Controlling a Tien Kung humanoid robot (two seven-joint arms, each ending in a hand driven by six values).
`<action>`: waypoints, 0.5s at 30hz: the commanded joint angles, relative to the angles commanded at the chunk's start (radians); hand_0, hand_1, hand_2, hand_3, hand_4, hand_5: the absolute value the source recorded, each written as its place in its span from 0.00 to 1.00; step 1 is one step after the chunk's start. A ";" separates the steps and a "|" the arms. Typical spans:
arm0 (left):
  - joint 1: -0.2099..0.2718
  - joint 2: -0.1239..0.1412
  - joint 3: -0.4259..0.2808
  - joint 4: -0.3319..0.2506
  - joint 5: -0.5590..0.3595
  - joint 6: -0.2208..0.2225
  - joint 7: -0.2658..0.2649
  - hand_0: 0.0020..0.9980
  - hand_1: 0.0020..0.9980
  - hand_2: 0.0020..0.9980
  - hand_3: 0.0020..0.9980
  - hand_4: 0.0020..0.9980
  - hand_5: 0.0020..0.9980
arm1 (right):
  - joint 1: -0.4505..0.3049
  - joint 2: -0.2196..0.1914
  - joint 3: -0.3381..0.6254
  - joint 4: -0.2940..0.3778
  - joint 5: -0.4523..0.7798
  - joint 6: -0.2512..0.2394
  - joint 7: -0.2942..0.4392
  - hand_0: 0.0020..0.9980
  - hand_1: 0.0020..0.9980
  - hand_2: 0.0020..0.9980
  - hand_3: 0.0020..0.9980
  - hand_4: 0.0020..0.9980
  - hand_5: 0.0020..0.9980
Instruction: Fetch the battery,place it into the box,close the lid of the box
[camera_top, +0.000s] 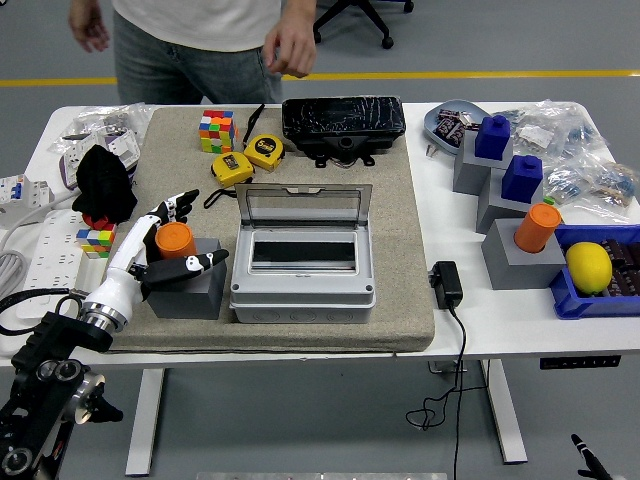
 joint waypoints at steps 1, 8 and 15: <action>-0.002 0.001 0.004 0.000 0.003 0.012 -0.002 0.78 0.80 0.70 0.56 1.00 0.00 | 0.000 0.000 -0.001 0.000 0.002 0.000 0.000 0.96 0.85 0.76 0.80 1.00 1.00; -0.005 0.001 0.018 -0.002 0.012 0.068 -0.006 0.61 0.63 0.43 0.36 1.00 0.00 | -0.001 0.001 -0.002 0.000 0.005 0.001 0.000 0.96 0.85 0.76 0.80 1.00 1.00; -0.007 0.001 0.026 -0.004 0.027 0.110 -0.003 0.43 0.44 0.31 0.22 1.00 0.00 | 0.001 -0.001 -0.005 0.000 0.009 0.000 0.000 0.96 0.84 0.76 0.80 1.00 1.00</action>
